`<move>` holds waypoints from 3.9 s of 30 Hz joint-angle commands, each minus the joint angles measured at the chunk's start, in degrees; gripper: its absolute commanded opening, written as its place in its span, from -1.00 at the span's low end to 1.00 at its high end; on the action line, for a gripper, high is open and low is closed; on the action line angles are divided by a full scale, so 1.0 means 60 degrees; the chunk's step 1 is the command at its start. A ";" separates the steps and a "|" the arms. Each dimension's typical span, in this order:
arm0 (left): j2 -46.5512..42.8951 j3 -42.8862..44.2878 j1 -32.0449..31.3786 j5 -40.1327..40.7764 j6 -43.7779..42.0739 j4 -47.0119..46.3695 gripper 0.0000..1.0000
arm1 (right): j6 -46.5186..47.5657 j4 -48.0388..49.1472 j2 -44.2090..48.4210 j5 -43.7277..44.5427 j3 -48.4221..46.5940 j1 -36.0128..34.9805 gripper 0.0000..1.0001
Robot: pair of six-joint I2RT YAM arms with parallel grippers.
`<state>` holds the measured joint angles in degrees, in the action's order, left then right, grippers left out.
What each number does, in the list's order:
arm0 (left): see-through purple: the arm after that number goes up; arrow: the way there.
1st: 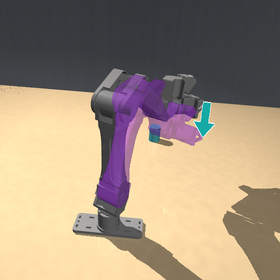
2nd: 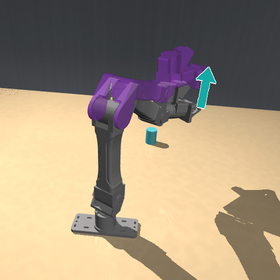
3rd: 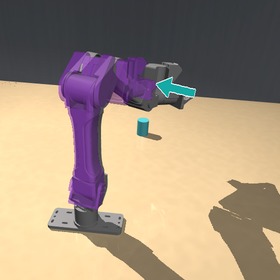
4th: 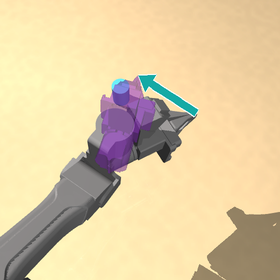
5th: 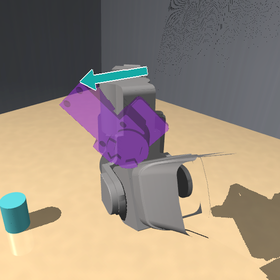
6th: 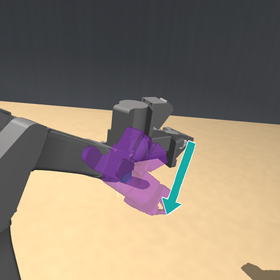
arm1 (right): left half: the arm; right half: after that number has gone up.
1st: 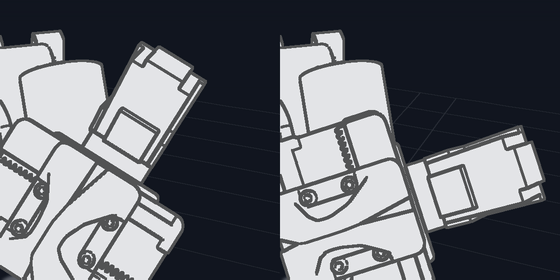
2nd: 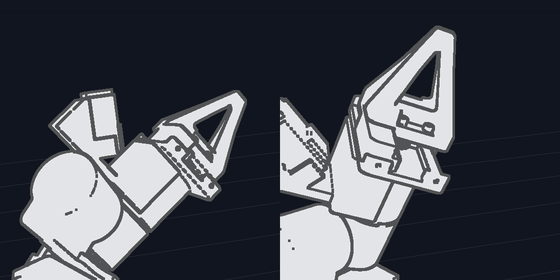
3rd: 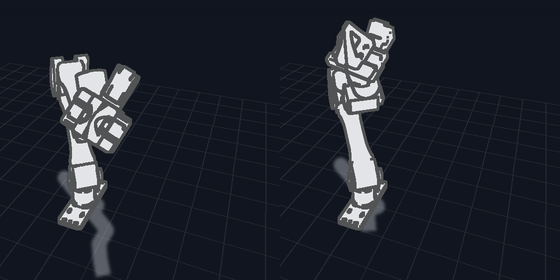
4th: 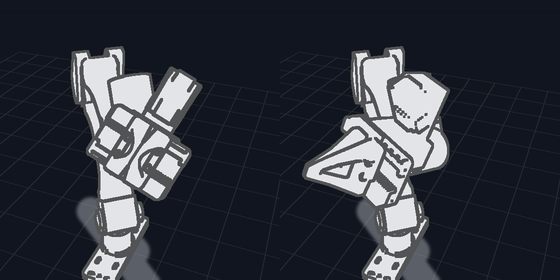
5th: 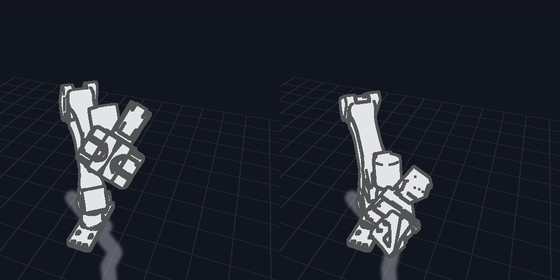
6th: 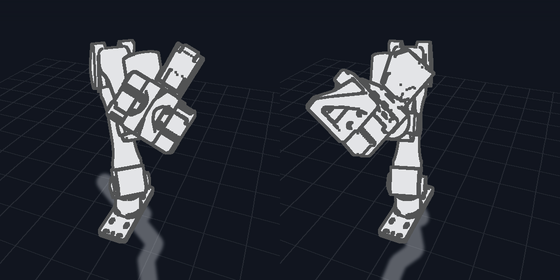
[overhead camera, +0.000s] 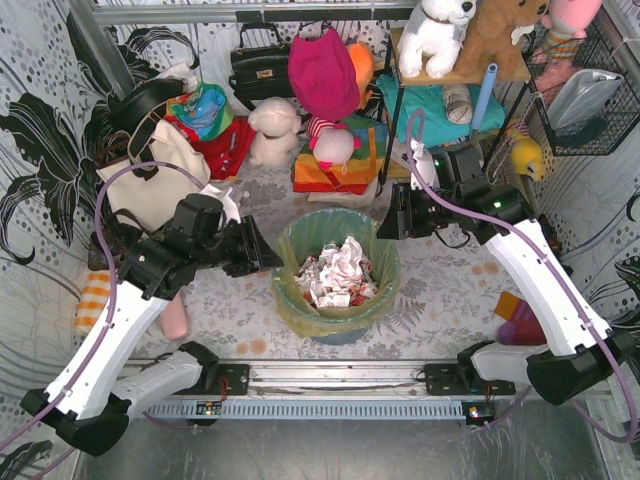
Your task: Tie the trash bag
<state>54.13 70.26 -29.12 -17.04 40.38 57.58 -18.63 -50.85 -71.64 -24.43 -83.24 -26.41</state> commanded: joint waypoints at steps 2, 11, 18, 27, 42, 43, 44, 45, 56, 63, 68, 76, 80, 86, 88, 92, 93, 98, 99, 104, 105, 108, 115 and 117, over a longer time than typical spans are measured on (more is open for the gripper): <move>0.0059 0.0084 -0.0050 -0.0388 -0.0177 -0.0078 -0.14 | 0.0079 -0.0162 -0.0238 -0.0020 -0.0341 -0.0193 -0.23; 0.0170 0.0154 -0.0068 -0.0588 -0.0260 -0.0063 -0.48 | 0.0090 -0.0234 -0.0437 0.0057 -0.0431 -0.0261 -0.47; 0.0276 0.0189 -0.0067 -0.0559 -0.0320 -0.0086 -0.76 | 0.0117 -0.0184 -0.0453 0.0118 -0.0424 -0.0313 -0.76; 0.1007 0.0698 -0.0067 0.0022 -0.0630 -0.0284 -0.93 | -0.0081 -0.0184 -0.0436 0.0801 -0.0489 -0.0329 -1.00; 0.3000 0.2220 -0.0068 0.0845 -0.1807 -0.1232 -1.00 | -0.1754 0.0699 0.0517 0.2152 0.0453 -0.0321 -1.00; 0.3083 0.2290 -0.0068 0.0856 -0.1870 -0.1321 -1.00 | -0.1904 0.0772 0.0615 0.2189 0.0540 -0.0324 -1.00; 0.3181 0.2369 -0.0068 0.0883 -0.1935 -0.1412 -1.00 | -0.2053 0.0832 0.0717 0.2197 0.0631 -0.0329 -1.00; 0.3296 0.2454 -0.0060 0.0889 -0.2004 -0.1435 -1.00 | -0.2247 0.0924 0.0799 0.2178 0.0747 -0.0327 -1.00; 0.3589 0.2754 -0.0045 0.0503 -0.2379 -0.1287 -0.44 | -0.2967 0.1280 0.1489 0.2650 0.1319 -0.0365 -0.59; 0.3367 0.3129 0.0019 0.0996 -0.2457 -0.0706 -0.16 | -0.2550 0.0239 0.1261 0.3671 0.0133 -0.0369 -0.14; 0.3063 0.3315 0.0042 0.1747 -0.2435 -0.0802 0.16 | -0.2607 -0.0387 0.1722 0.5138 -0.0243 -0.0372 -0.08; 0.2895 0.3139 0.0043 0.1715 -0.2484 -0.1090 0.00 | -0.3201 -0.1007 0.2882 0.6814 0.1108 -0.0352 0.01; 0.2848 0.2886 0.0036 0.1638 -0.2584 -0.0975 -0.09 | -0.3706 -0.0428 0.3573 0.6034 0.2722 -0.0358 0.02; 0.2880 0.2728 0.0037 0.1599 -0.2632 -0.0701 -0.14 | -0.4707 0.1291 0.4358 0.3732 0.5155 -0.0356 0.02; 0.2927 0.2673 0.0035 0.1482 -0.2691 -0.0654 -0.14 | -0.4931 0.1702 0.4554 0.3307 0.5698 -0.0351 0.02; 0.2983 0.2541 0.0035 0.1260 -0.2692 -0.0640 -0.19 | -0.5288 0.2231 0.4755 0.2882 0.6463 -0.0357 0.02; 0.2977 0.2486 0.0035 0.1247 -0.2697 -0.0666 -0.20 | -0.5352 0.2474 0.4772 0.2745 0.6628 -0.0349 0.02; 0.2998 0.2237 0.0042 0.1102 -0.2716 -0.0743 -0.26 | -0.5576 0.3423 0.4666 0.2342 0.7127 -0.0350 0.02; 0.2991 0.2192 0.0037 0.1029 -0.2696 -0.0793 -0.27 | -0.5579 0.3519 0.4605 0.2319 0.7165 -0.0356 0.02; 0.2979 0.1990 0.0038 0.0927 -0.2692 -0.0830 -0.37 | -0.5885 0.4248 0.4372 0.2054 0.7587 -0.0348 0.01; 0.2965 0.1954 0.0035 0.0916 -0.2680 -0.0849 -0.42 | -0.5934 0.4422 0.4347 0.2002 0.7703 -0.0348 0.00; 0.2979 0.1974 0.0035 0.0858 -0.2679 -0.0843 -0.53 | -0.6054 0.4806 0.4247 0.1888 0.8003 -0.0345 -0.01; 0.3001 0.2060 0.0039 0.0919 -0.2684 -0.0778 -0.57 | -0.6558 0.5983 0.4030 0.1547 0.8838 -0.0350 -0.06; 0.3006 0.2049 0.0040 0.0906 -0.2683 -0.0779 -0.62 | -0.6562 0.6114 0.3907 0.1509 0.8930 -0.0351 -0.09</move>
<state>72.14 82.24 -28.77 -10.09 24.86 54.15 -55.90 -20.86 -47.20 -12.56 -31.00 -28.32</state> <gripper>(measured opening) 0.215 0.465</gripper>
